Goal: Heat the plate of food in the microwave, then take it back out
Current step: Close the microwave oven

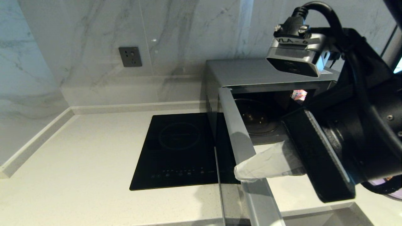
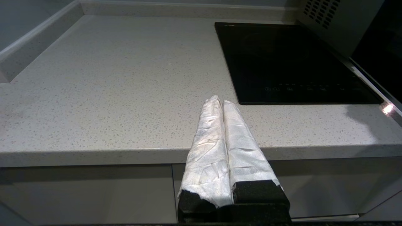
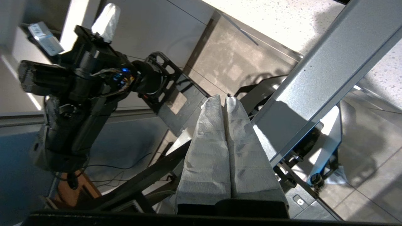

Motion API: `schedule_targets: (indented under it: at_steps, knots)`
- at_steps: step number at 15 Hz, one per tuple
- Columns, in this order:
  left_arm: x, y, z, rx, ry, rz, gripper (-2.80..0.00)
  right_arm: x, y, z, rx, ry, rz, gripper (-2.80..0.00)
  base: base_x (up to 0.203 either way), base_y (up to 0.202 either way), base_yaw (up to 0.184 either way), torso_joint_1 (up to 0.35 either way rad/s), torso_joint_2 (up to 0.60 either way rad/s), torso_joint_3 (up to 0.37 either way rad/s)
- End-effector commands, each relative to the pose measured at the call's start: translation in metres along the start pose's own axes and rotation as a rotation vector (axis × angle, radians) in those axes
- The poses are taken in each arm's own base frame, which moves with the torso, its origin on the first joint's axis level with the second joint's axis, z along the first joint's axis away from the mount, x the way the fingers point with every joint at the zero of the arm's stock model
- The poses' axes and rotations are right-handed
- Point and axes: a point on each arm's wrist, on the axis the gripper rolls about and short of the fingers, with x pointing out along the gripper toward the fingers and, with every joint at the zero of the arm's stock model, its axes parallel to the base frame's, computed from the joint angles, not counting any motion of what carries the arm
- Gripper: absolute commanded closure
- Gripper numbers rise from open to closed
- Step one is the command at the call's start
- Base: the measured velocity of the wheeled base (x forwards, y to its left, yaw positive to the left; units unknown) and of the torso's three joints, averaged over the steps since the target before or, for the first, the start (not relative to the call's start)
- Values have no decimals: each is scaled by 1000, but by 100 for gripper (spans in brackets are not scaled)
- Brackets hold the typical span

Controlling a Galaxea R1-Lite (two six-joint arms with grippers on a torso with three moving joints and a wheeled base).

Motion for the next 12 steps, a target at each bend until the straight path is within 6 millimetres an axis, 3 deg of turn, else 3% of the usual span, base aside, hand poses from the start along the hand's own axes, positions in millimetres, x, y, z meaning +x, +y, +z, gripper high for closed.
schedule_targets:
  at_steps: [1, 7, 12]
  knots:
    - [0, 0, 0, 0, 1, 1, 0, 10, 1, -3, -2, 36, -23, 0, 0, 0, 0, 0, 0, 0]
    - [0, 0, 0, 0, 1, 1, 0, 28, 2, -6, -13, 67, -99, 0, 0, 0, 0, 0, 0, 0]
    - [0, 0, 0, 0, 1, 1, 0, 24, -6, -10, 11, 53, -241, 0, 0, 0, 0, 0, 0, 0]
